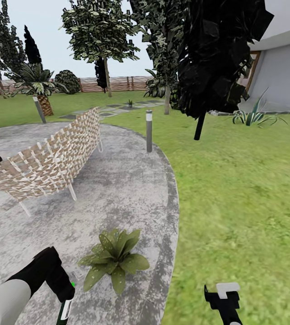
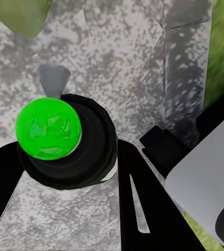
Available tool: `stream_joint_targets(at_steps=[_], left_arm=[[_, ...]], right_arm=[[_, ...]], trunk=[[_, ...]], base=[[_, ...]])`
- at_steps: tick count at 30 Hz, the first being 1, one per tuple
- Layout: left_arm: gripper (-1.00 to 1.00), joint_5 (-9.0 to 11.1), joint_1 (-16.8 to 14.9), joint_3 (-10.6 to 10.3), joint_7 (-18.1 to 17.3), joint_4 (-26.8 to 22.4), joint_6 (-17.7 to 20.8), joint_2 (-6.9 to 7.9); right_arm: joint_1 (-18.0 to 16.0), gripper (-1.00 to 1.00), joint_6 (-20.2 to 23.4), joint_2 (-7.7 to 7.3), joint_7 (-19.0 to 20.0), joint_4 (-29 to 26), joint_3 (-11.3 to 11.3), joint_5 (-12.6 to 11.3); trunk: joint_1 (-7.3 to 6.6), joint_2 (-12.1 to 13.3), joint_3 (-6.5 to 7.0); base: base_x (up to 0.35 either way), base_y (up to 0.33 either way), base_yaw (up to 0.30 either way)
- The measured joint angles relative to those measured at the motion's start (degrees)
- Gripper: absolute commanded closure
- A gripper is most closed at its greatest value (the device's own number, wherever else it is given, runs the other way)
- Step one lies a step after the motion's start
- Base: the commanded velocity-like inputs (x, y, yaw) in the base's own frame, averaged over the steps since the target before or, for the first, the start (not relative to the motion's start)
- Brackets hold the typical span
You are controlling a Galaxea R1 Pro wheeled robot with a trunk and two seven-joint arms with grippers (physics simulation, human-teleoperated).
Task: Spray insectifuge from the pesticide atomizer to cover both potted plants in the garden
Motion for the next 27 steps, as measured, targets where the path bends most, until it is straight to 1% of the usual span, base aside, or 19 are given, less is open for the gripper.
stream_joint_targets(at_steps=[8, 13, 17, 24, 27], left_arm=[[1.0, 0.0, -0.1, 0.2, -0.1, -0.2, 0.1, 0.22], [1.0, 0.0, 0.0, 0.1, -0.1, -0.4, 0.1, -0.04], [1.0, 0.0, 0.0, 0.0, 0.0, -0.4, 0.1, 0.24], [1.0, -0.1, 0.0, 0.2, 0.0, -0.2, 0.1, 0.48], [1.0, 0.0, 0.0, 0.1, 2.1, -0.2, 0.1, 0.15]], right_arm=[[0.0, -1.0, 0.0, 0.09, 0.1, 0.0, 0.0, 0.0], [0.0, -1.0, 0.0, 0.08, 0.0, 0.0, 0.0, 0.0], [0.0, -1.0, 0.0, 0.08, 0.0, 0.0, 0.0, 0.0], [0.0, -1.0, 0.0, 0.08, 0.0, 0.0, 0.0, 0.0], [0.0, -1.0, 0.0, 0.08, 0.0, 0.0, 0.0, 0.0]], trunk=[[0.0, 0.0, 0.0], [0.01, 0.0, 0.0], [0.04, 0.0, 0.0], [0.02, 0.0, 0.0], [0.02, 0.0, 0.0]], base=[[0.17, -0.232, 0.009], [0.13, -0.196, 0.237], [-0.13, -0.108, 0.237], [-0.033, -0.022, 0.043], [0.0, 0.0, 0.231]])
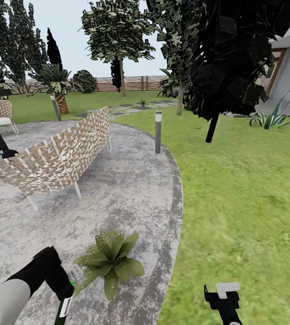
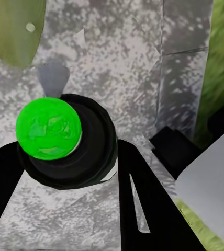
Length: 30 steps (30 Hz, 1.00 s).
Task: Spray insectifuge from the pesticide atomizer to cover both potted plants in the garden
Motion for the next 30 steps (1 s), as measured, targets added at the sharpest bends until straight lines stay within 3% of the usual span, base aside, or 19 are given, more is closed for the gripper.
stream_joint_targets(at_steps=[10, 16, 22, 30], left_arm=[[1.0, 0.1, 0.1, 0.1, 3.6, 0.8, 0.1, 0.2], [1.0, 0.2, 0.1, 0.2, 3.7, 0.9, 0.1, 0.12], [1.0, 0.4, 0.3, 0.2, 3.8, 0.9, 0.1, 0.14], [1.0, 0.5, 0.3, 0.2, 3.8, 0.8, 0.1, -0.02]], right_arm=[[0.0, -1.0, 0.0, 0.0, 0.0, 0.0, 0.0, 0.0], [0.0, -1.0, 0.0, 0.0, 0.0, 0.0, 0.0, 0.0], [0.0, -1.0, 0.0, -0.01, 0.0, 0.0, 0.0, 0.0], [0.0, -1.0, 0.0, 0.0, -0.1, 0.1, 0.0, 0.0]], trunk=[[0.0, 0.0, 0.0], [0.0, 0.0, 0.0], [-0.01, 0.0, 0.0], [0.0, 0.0, 0.0]], base=[[0.0, 0.0, 0.27], [0.002, -0.025, 0.043], [0.069, -0.244, 0.02], [0.007, -0.27, 0.244]])
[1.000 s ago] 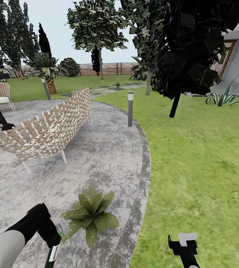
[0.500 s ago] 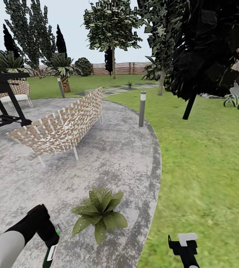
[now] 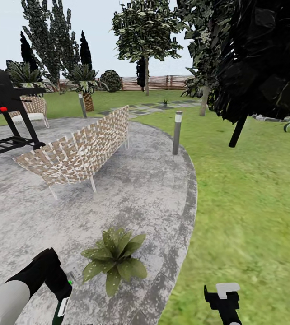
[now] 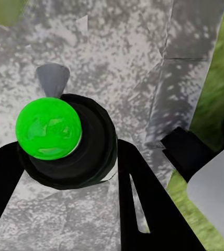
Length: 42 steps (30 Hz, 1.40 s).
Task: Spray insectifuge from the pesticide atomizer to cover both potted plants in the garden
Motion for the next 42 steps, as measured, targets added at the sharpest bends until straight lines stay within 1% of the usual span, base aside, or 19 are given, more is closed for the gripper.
stream_joint_targets(at_steps=[6, 22, 34, 39, 40, 42], left_arm=[[1.0, 0.1, 0.0, 0.0, 0.0, 0.0, 0.0, -0.2], [1.0, 0.1, 0.0, 0.0, 0.1, 0.0, 0.0, -0.15], [1.0, 0.0, 0.0, 0.0, 0.0, 0.0, 0.0, -0.26], [1.0, -0.2, 0.0, 0.0, 0.0, 0.2, 0.0, -0.2], [1.0, -0.3, 0.0, 0.0, 0.2, 0.2, 0.0, -0.14], [1.0, -0.4, 0.1, 0.0, 2.7, 0.3, 0.1, -0.06]], right_arm=[[0.1, -1.0, 0.0, 0.0, 0.0, -0.1, 0.0, 0.0], [0.2, -1.0, 0.0, 0.0, 0.0, -0.1, 0.0, 0.0], [0.3, -1.0, 0.0, 0.0, 0.0, -0.1, 0.0, 0.0], [0.3, -1.0, 0.0, -0.04, 0.1, -0.1, 0.0, 0.0], [0.3, -1.0, 0.0, -0.07, 0.1, -0.1, 0.0, 0.0], [0.3, -1.0, 0.0, -0.09, 0.1, -0.1, 0.0, 0.0]], trunk=[[0.0, 0.0, 0.0], [-0.01, 0.0, 0.0], [0.02, 0.0, 0.0], [0.0, 0.0, 0.0], [0.0, 0.0, 0.0], [0.0, 0.0, 0.0]], base=[[-0.031, -0.272, 0.235], [0.091, -0.272, 0.022], [-0.172, -0.223, 0.266], [-0.017, -0.022, 0.047], [-0.001, -0.001, 0.002], [0.0, 0.0, 0.001]])
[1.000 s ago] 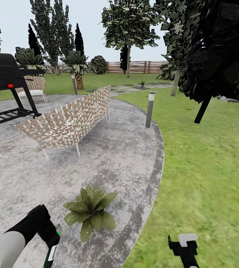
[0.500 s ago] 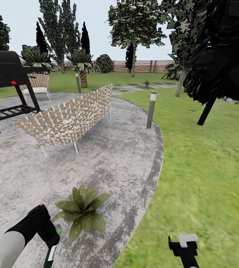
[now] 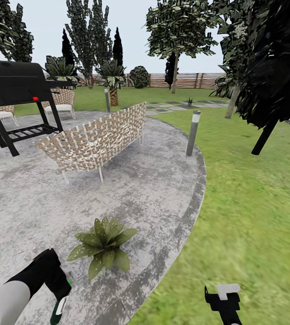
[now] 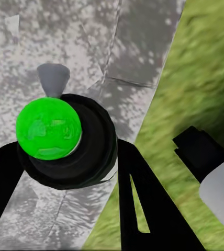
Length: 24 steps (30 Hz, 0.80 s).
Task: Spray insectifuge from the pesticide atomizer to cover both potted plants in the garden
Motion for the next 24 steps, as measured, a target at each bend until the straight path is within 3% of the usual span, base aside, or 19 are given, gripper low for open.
stream_joint_targets(at_steps=[6, 10, 13, 16, 21, 24], left_arm=[[1.0, 0.2, 0.1, -0.2, 3.9, 3.0, 0.0, -0.54], [1.0, 0.6, 0.3, 0.2, 10.6, 9.9, -0.4, -1.08], [1.0, 4.0, 0.4, 0.4, 12.3, 12.0, -1.2, -1.32], [1.0, 9.1, 0.4, 0.4, 13.5, 12.0, -2.0, -1.31], [1.0, 11.2, 0.4, 0.5, 16.3, 11.7, -2.2, -1.31], [1.0, 11.4, 0.4, 2.5, 16.5, 11.4, -2.3, -1.35]], right_arm=[[0.0, -1.0, 0.0, -0.07, 0.0, 0.0, 0.0, 0.0], [0.0, -1.0, 0.0, -0.09, 0.0, 0.0, 0.0, 0.0], [0.0, -1.0, 0.0, -0.06, -0.1, 0.0, 0.0, 0.0], [0.0, -1.0, 0.0, -0.01, -0.1, 0.0, 0.0, 0.0], [0.0, -1.0, 0.0, 0.06, -0.2, 0.0, 0.0, 0.0], [0.0, -1.0, 0.0, 0.08, -0.1, 0.0, 0.0, 0.0]], trunk=[[0.0, 0.0, 0.0], [0.0, 0.0, 0.0], [0.0, 0.0, 0.0], [0.0, 0.0, 0.0], [0.0, 0.0, -0.03], [0.0, 0.0, -0.11]], base=[[0.0, 0.0, 0.0], [0.0, 0.0, 0.0], [0.0, 0.0, 0.0], [0.0, 0.0, 0.0], [0.0, 0.0, 0.098], [0.0, -0.021, 0.243]])
